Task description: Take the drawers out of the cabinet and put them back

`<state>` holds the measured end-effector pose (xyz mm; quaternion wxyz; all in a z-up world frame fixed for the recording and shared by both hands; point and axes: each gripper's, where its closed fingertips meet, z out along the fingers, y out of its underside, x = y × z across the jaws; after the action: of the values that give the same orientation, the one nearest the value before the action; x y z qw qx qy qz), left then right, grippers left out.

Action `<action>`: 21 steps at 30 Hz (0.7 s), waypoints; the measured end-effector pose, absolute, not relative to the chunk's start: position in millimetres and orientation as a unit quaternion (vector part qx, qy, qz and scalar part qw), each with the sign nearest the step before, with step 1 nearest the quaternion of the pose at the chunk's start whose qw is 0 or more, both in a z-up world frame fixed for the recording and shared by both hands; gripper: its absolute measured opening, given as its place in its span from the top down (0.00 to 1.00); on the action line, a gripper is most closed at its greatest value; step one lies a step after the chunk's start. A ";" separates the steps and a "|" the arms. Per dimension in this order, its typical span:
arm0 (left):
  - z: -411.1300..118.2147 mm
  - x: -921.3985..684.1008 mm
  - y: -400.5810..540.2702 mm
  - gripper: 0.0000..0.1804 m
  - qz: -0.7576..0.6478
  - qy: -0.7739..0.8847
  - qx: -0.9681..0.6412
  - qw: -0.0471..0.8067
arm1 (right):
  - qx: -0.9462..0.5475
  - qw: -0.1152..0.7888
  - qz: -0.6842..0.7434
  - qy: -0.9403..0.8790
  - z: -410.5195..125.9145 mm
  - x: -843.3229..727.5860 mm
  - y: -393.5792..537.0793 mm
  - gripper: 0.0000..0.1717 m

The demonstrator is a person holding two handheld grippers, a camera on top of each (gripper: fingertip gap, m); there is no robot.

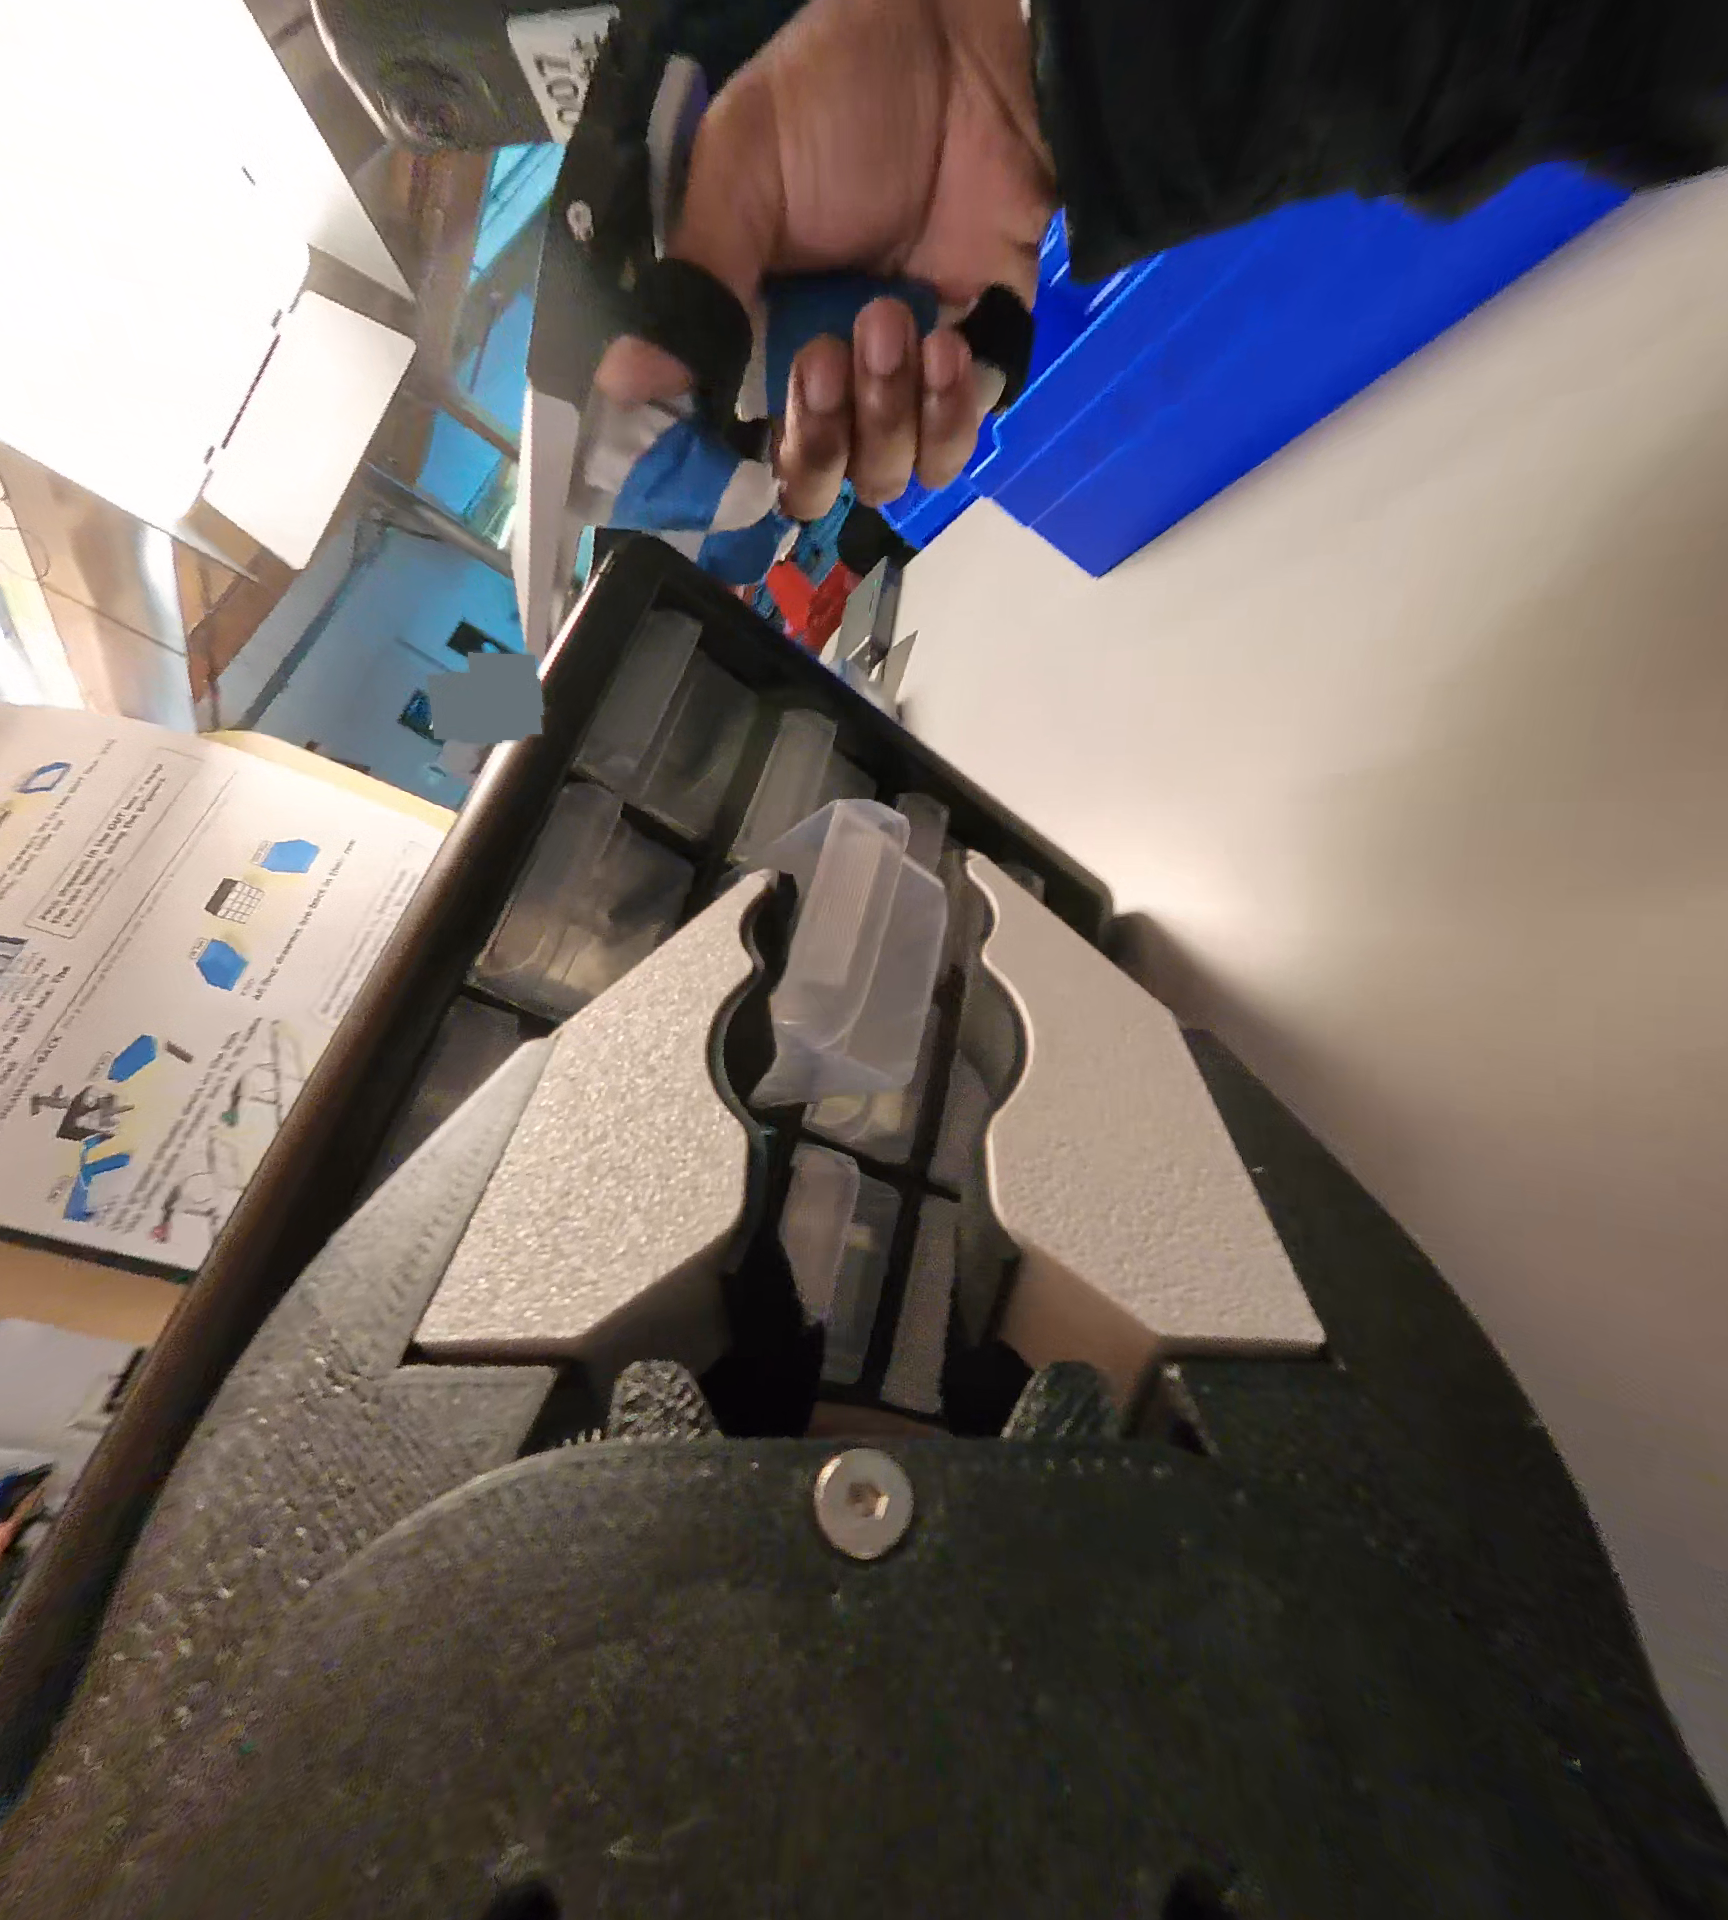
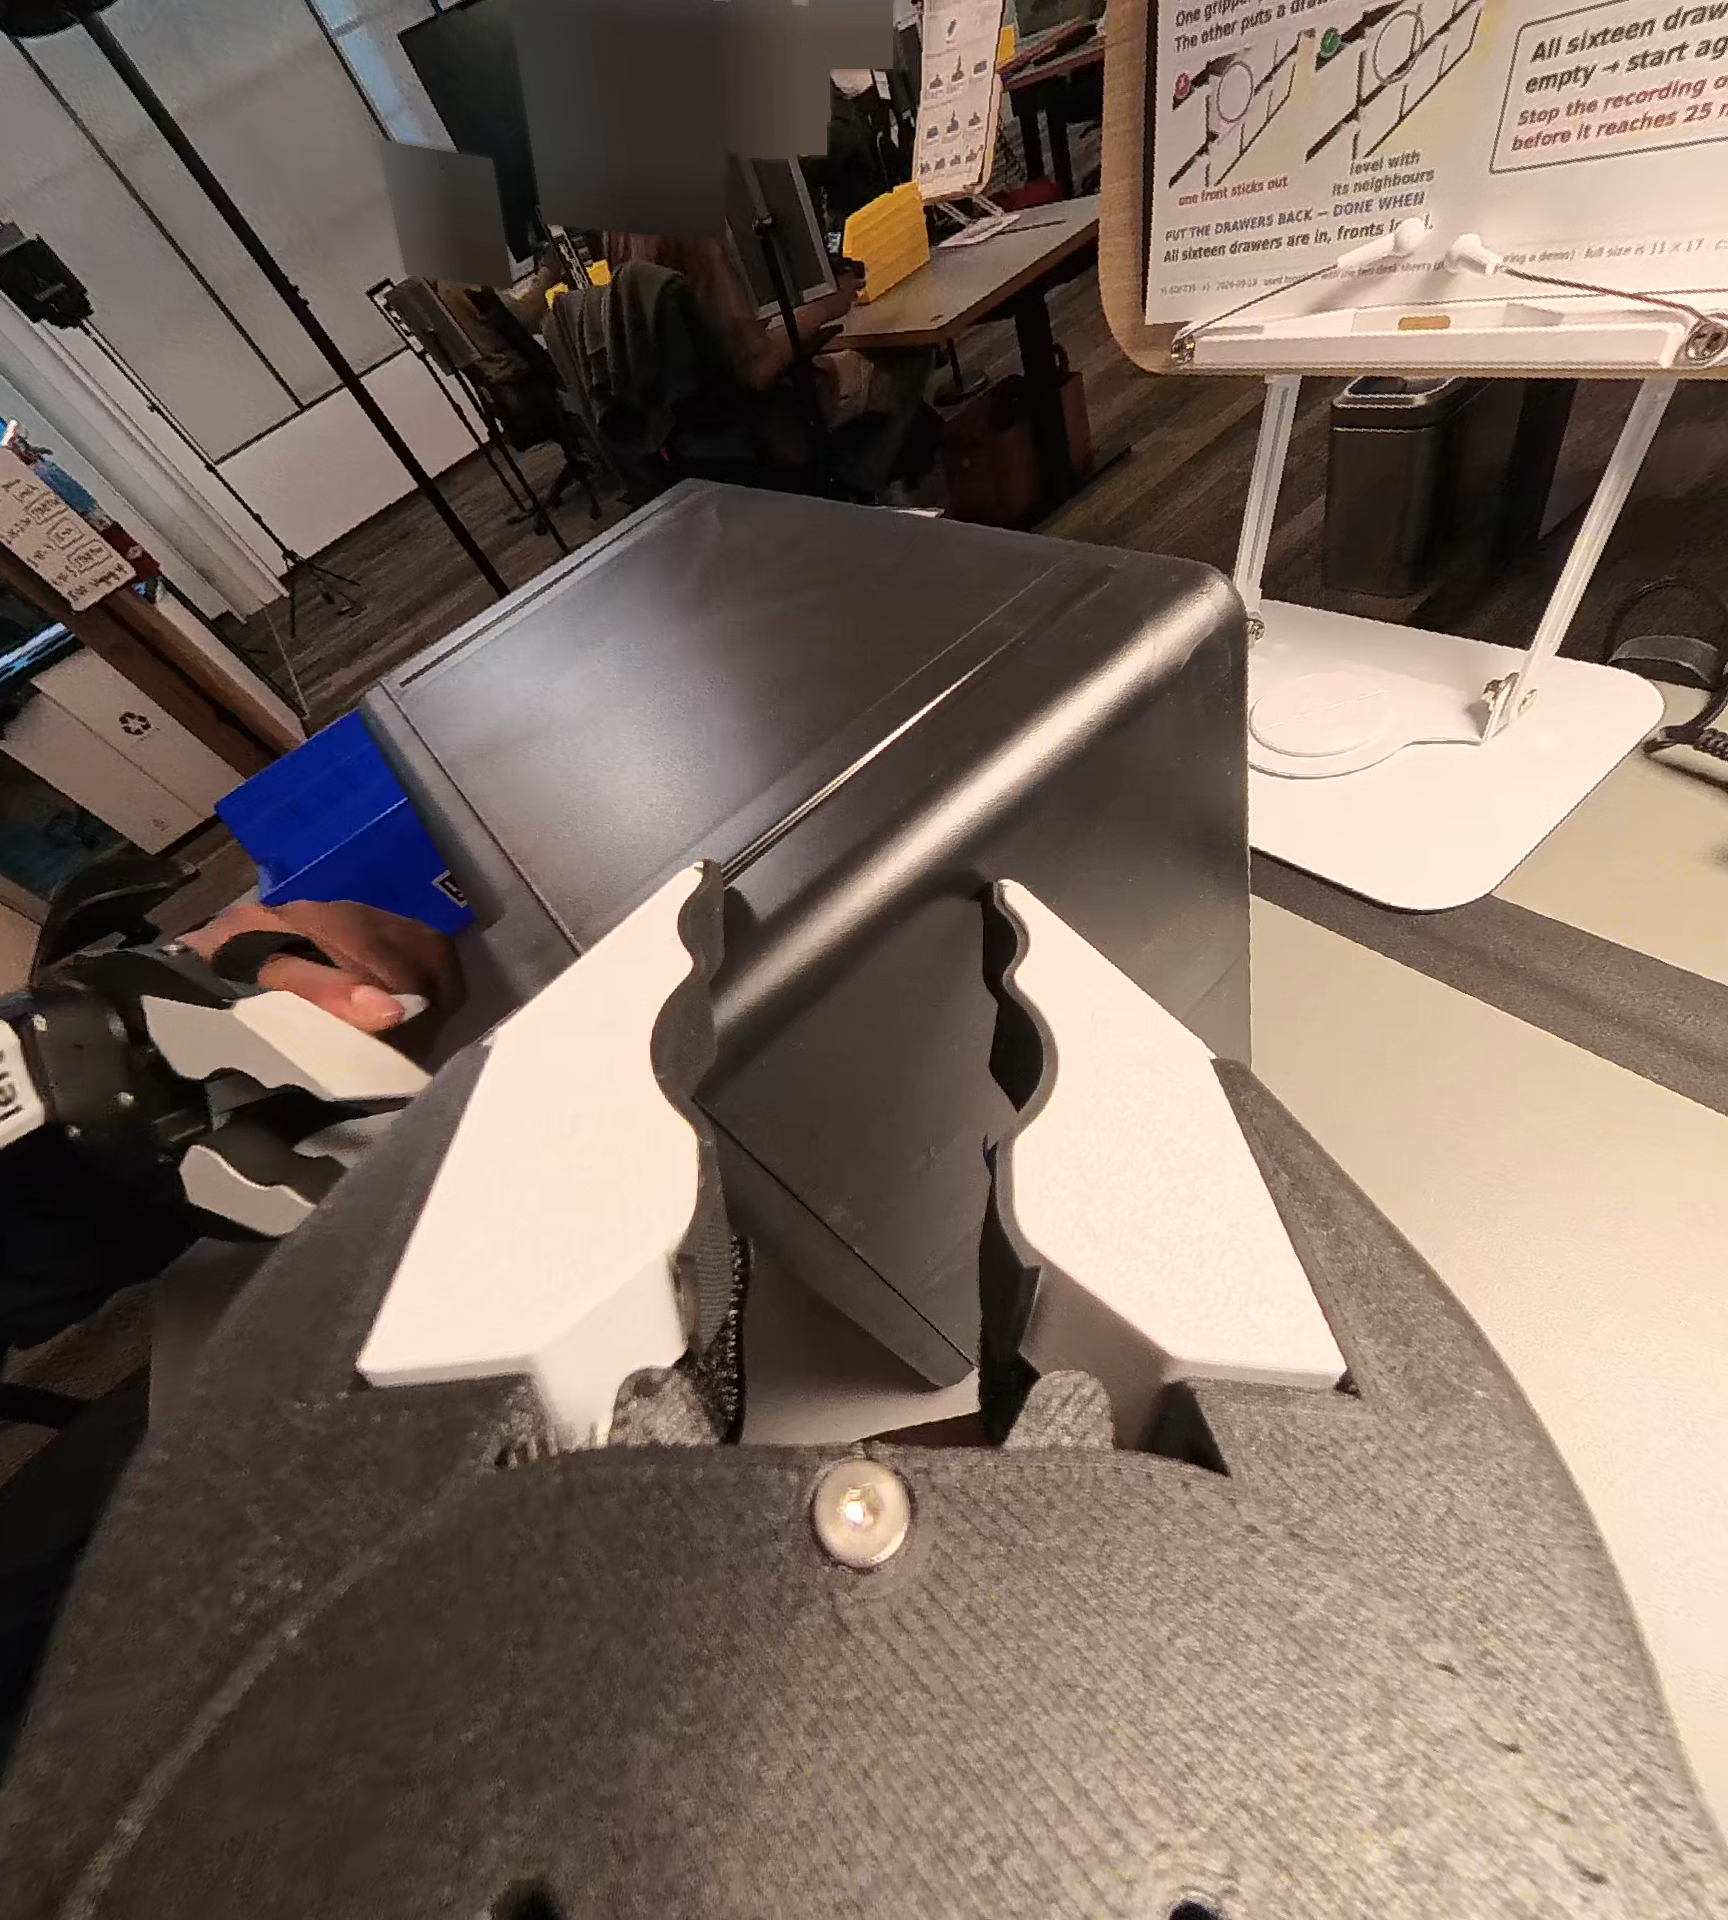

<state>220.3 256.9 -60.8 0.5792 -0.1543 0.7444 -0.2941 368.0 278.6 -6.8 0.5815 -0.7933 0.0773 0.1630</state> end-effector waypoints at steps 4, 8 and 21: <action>-68.9 206.5 248.0 0.94 -0.322 0.763 -0.147 0.541 | -0.793 0.581 0.164 0.077 -6.9 368.4 278.9 0.69; -78.3 224.1 267.2 0.99 -0.278 0.772 -0.180 0.543 | -0.793 0.581 0.162 0.078 -6.8 368.2 278.8 0.69; -81.7 256.3 287.8 0.87 -0.292 0.749 -0.269 0.531 | -0.795 0.581 0.159 0.076 -6.8 367.6 278.7 0.69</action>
<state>256.3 287.8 -81.7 0.5310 -0.2687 0.7489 -0.2916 367.6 278.7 -6.8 0.5810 -0.7945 0.0762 0.1594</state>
